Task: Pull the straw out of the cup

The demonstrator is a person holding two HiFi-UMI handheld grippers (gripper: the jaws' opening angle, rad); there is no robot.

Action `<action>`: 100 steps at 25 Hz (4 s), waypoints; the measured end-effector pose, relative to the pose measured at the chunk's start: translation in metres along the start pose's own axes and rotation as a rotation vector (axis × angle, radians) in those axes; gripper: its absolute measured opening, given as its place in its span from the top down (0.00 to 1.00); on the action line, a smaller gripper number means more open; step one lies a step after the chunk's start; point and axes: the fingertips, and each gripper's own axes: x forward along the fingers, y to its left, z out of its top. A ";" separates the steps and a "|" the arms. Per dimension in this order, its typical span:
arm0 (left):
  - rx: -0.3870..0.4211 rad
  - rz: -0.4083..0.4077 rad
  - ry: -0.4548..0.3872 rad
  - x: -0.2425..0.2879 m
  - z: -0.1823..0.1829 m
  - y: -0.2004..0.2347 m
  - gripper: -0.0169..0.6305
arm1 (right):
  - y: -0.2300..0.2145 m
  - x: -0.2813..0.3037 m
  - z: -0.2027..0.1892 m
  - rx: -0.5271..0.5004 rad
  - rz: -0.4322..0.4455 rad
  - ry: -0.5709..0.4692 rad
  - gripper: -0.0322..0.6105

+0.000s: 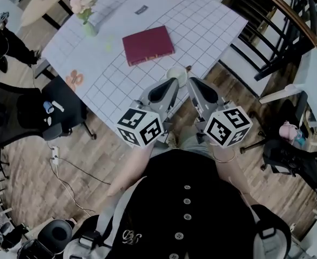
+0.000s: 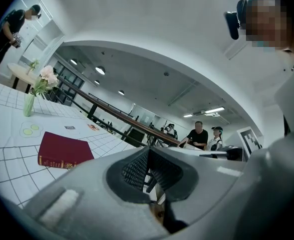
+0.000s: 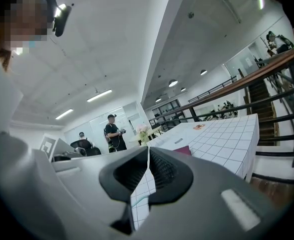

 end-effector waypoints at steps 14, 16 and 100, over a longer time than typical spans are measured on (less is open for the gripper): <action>-0.056 0.077 0.001 0.015 -0.016 -0.002 0.97 | -0.017 0.003 0.007 0.007 0.075 0.055 0.95; -0.074 0.102 0.001 0.016 -0.020 -0.001 0.97 | -0.020 0.005 0.005 0.011 0.088 0.077 0.95; -0.581 0.614 -0.144 0.002 -0.133 0.130 0.75 | -0.072 0.036 -0.082 0.135 0.144 0.389 0.95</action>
